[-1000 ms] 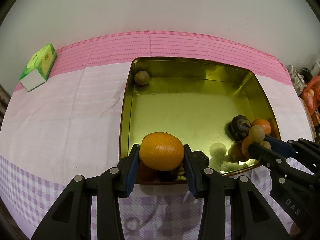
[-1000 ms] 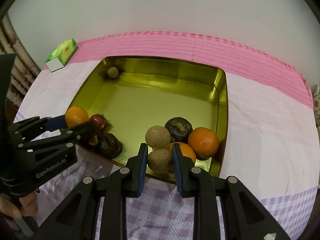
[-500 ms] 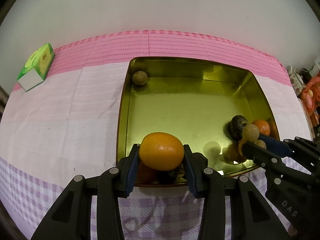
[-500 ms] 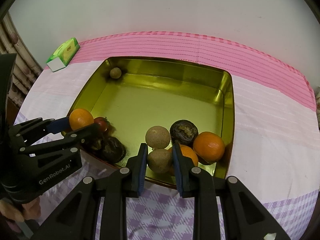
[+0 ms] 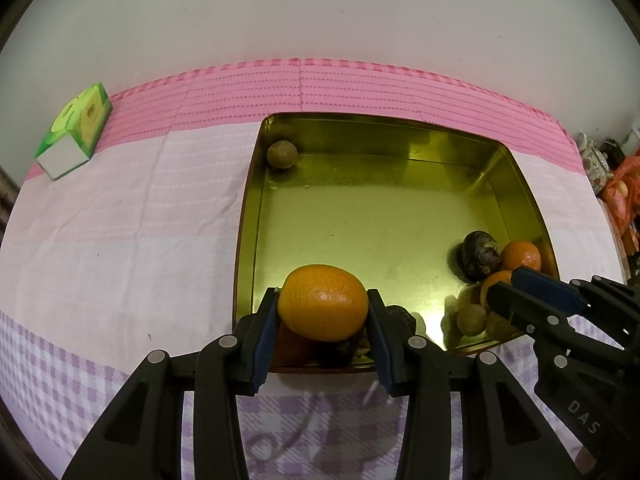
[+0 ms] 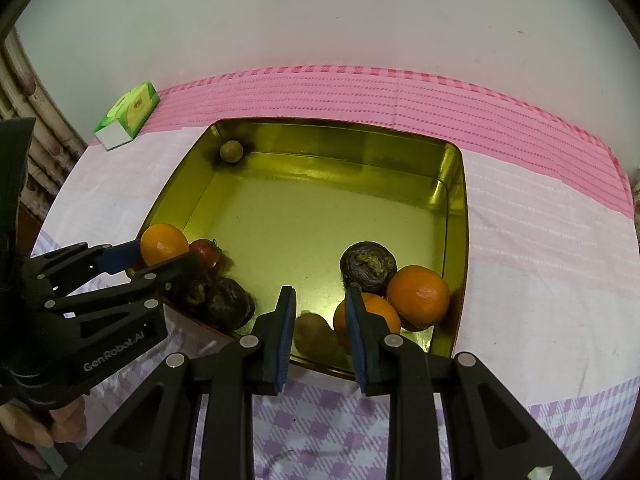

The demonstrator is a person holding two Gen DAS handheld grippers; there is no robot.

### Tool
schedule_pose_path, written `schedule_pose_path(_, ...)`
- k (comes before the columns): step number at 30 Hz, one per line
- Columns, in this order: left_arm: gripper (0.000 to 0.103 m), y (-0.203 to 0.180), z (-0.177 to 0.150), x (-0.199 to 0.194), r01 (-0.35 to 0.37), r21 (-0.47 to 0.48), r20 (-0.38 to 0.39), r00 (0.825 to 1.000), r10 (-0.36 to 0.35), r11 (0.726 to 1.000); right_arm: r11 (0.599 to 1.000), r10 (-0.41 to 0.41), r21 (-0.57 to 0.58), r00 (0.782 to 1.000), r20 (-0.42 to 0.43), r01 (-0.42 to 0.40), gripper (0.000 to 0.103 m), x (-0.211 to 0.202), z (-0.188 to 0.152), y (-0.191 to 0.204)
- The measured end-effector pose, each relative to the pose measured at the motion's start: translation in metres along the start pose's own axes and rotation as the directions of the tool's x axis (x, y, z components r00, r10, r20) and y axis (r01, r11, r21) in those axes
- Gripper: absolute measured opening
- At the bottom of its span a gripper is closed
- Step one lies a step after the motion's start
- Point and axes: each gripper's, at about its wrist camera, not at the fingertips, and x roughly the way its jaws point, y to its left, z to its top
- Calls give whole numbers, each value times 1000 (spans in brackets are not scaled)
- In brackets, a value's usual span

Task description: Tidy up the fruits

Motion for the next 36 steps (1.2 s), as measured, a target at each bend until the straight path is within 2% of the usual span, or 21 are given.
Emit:
schedule_pose_path(16,43,-12,2,8,6,16,-15,1000,-6,1000,999,-14,31,1000,8,14,26,-5,-6,-12)
schedule_pose_path(21,43,-11,0,5,-3,21,-7,1000,3,1000,999,-19,47,1000,8,18,30,-6,-9,-16)
schedule_pose_path(24,44,-9,-2,2,-11,19,-4,1000,11,1000,998,-21,54,1000,9,21,36,-7,-12,-17)
schedule_pose_path(36,46,-10,-14,-17,-17,18,20,1000,16,1000,996,-23,84,1000,16,21,44,-14,-24,-19)
